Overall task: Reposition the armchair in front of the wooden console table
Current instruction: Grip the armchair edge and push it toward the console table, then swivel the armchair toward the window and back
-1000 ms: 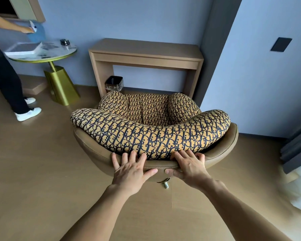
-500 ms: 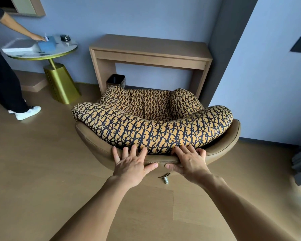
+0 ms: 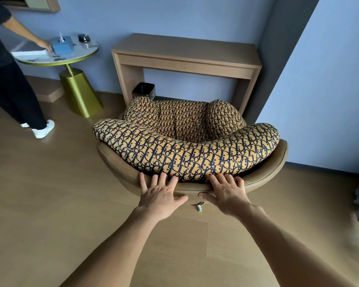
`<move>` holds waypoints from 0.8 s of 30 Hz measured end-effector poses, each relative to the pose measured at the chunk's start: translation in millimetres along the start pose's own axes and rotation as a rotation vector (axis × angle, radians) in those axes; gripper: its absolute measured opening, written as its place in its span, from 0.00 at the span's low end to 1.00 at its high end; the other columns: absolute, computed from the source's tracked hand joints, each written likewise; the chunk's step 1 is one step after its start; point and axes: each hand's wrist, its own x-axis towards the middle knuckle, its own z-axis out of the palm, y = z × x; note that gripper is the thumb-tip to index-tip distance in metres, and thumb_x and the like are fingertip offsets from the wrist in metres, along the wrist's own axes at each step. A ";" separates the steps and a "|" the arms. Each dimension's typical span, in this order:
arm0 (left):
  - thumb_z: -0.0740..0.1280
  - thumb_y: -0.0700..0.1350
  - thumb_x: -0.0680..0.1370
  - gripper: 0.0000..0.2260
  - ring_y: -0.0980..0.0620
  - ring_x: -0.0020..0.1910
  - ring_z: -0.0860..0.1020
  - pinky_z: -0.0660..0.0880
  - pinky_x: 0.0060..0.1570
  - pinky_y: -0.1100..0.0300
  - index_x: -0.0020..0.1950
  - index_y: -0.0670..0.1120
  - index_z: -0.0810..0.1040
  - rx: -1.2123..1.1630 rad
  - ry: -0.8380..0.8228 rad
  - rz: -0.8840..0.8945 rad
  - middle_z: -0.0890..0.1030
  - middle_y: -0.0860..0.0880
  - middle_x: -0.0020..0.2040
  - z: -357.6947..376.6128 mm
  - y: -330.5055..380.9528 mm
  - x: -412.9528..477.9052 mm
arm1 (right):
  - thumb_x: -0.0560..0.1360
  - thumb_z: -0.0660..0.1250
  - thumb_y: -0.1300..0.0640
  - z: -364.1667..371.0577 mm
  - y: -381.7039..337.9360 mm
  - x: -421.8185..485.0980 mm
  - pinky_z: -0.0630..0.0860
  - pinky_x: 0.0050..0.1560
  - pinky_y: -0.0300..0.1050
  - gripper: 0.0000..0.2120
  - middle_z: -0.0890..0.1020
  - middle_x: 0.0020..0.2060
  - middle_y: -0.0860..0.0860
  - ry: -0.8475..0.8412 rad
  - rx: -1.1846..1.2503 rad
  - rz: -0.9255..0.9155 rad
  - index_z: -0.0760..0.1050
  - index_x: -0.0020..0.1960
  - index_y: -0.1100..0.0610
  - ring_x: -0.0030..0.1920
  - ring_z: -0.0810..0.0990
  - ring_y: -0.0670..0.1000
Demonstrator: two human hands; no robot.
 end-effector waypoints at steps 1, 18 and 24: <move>0.55 0.72 0.77 0.33 0.44 0.79 0.60 0.39 0.77 0.30 0.77 0.58 0.57 0.018 -0.014 0.021 0.64 0.46 0.77 -3.3 -2.3 -4.5 | 0.78 0.49 0.29 -2.2 -6.7 -3.8 0.56 0.72 0.62 0.32 0.71 0.66 0.48 0.007 -0.014 0.007 0.60 0.75 0.47 0.66 0.68 0.55; 0.68 0.55 0.78 0.41 0.46 0.83 0.37 0.40 0.80 0.36 0.80 0.68 0.42 -0.178 -0.307 0.065 0.38 0.53 0.84 -105.3 -128.1 -88.0 | 0.79 0.59 0.59 -55.8 -89.3 -37.0 0.54 0.78 0.60 0.38 0.45 0.82 0.56 -0.345 -0.100 0.316 0.40 0.81 0.58 0.81 0.46 0.59; 0.68 0.53 0.78 0.38 0.44 0.83 0.50 0.51 0.78 0.35 0.81 0.63 0.47 -0.231 -0.209 0.032 0.51 0.49 0.85 -150.8 -226.8 -41.7 | 0.77 0.61 0.60 -94.4 -221.0 25.6 0.72 0.65 0.55 0.20 0.76 0.65 0.54 -0.150 0.030 0.280 0.68 0.69 0.54 0.61 0.77 0.53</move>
